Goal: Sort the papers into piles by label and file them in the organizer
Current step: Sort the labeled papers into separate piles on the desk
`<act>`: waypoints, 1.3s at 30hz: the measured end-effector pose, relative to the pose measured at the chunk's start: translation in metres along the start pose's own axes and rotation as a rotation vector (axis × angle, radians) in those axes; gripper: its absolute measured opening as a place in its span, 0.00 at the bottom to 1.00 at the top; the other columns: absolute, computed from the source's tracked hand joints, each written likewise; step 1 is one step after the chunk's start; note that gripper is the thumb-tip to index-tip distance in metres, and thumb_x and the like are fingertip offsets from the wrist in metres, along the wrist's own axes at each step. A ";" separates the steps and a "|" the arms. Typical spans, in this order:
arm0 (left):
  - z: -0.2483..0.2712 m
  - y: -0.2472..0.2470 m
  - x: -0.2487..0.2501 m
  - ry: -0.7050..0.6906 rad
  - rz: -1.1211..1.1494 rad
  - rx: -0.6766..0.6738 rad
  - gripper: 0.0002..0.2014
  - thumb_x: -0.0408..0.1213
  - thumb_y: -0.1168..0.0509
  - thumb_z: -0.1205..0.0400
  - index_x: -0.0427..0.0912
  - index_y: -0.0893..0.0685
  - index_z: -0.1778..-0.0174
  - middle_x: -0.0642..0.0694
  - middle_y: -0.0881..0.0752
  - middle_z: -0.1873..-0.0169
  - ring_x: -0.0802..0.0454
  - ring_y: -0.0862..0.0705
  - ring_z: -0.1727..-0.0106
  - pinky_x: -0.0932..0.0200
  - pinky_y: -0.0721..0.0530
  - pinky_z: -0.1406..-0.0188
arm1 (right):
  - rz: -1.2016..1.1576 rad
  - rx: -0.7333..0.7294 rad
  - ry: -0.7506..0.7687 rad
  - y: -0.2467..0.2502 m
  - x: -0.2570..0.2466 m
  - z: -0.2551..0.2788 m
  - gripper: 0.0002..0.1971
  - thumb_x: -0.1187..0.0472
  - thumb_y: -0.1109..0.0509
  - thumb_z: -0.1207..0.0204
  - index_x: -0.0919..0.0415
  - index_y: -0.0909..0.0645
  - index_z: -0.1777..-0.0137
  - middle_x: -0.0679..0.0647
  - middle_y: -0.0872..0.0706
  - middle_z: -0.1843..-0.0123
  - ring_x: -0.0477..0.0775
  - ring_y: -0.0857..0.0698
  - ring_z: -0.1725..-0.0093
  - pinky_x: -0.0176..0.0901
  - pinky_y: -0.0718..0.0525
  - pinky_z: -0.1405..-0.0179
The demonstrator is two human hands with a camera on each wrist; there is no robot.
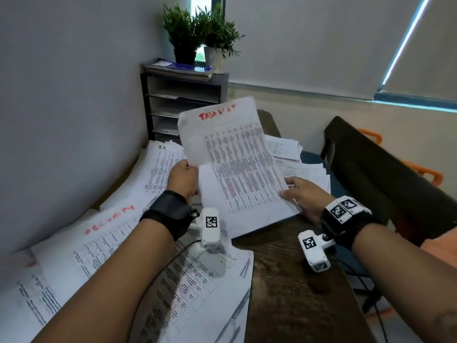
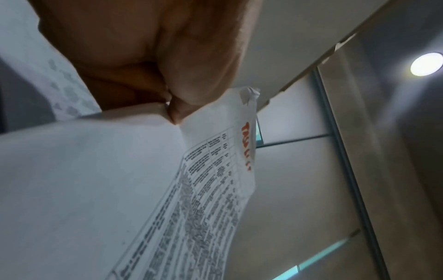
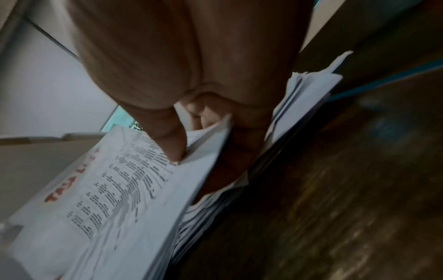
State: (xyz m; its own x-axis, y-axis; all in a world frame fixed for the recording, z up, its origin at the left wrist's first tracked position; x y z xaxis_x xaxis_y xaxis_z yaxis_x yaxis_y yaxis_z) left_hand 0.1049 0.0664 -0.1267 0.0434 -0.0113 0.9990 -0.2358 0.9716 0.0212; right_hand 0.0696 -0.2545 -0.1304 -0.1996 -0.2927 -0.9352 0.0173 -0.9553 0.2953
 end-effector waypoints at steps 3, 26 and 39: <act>-0.008 0.023 0.002 0.033 0.000 0.078 0.06 0.31 0.40 0.20 0.41 0.22 0.63 0.41 0.21 0.70 0.44 0.23 0.71 0.62 0.21 0.77 | -0.013 -0.054 -0.010 -0.025 -0.008 -0.001 0.08 0.71 0.35 0.17 0.60 0.20 0.43 0.59 0.10 0.52 0.56 0.13 0.57 0.44 0.15 0.70; -0.021 0.050 0.007 0.035 -1.070 -0.055 0.30 0.54 0.35 0.19 0.40 0.25 0.24 0.32 0.28 0.26 0.34 0.27 0.26 0.42 0.25 0.27 | 0.276 -0.109 0.032 -0.156 -0.038 -0.024 0.07 0.65 0.32 0.19 0.67 0.15 0.56 0.64 0.16 0.60 0.60 0.17 0.62 0.51 0.16 0.57; 0.001 0.001 -0.020 -0.027 -1.161 -0.141 0.27 0.55 0.34 0.19 0.46 0.23 0.27 0.36 0.28 0.26 0.34 0.31 0.24 0.38 0.27 0.28 | 0.623 -0.169 0.127 -0.098 -0.004 0.034 0.08 0.53 0.29 0.19 0.56 0.14 0.48 0.54 0.09 0.51 0.57 0.10 0.51 0.54 0.12 0.42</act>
State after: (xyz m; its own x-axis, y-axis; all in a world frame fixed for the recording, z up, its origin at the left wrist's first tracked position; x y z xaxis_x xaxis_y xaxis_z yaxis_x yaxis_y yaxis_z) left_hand 0.1033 0.0676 -0.1470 0.1409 -0.9129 0.3831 0.0424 0.3922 0.9189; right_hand 0.0354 -0.1587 -0.1487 0.0142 -0.7858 -0.6183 0.2481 -0.5963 0.7635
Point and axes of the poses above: each hand's wrist, its own z-axis away from the middle knuckle, its own y-axis out of the back of the hand, x = y × z, the point moved 8 cm from there along -z, towards the middle knuckle
